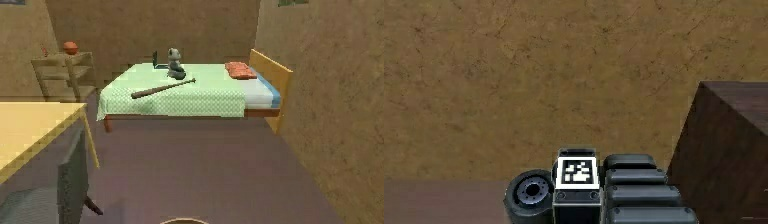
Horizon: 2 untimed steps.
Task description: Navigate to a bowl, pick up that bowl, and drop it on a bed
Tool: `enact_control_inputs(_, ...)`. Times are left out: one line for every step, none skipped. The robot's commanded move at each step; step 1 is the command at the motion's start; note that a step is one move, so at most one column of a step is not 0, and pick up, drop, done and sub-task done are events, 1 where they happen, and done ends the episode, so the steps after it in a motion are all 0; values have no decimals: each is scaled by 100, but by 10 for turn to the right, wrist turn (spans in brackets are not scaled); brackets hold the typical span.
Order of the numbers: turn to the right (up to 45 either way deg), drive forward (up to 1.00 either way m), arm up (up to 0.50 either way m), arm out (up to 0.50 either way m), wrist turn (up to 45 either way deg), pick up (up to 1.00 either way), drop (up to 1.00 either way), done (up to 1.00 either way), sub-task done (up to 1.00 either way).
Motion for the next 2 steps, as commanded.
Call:
enact_control_inputs(0, 100, 0, 0, 0, 0, 0, 0, 0)
enact_control_inputs(30, 0, 0, 0, 0, 0, 0, 0, 0)
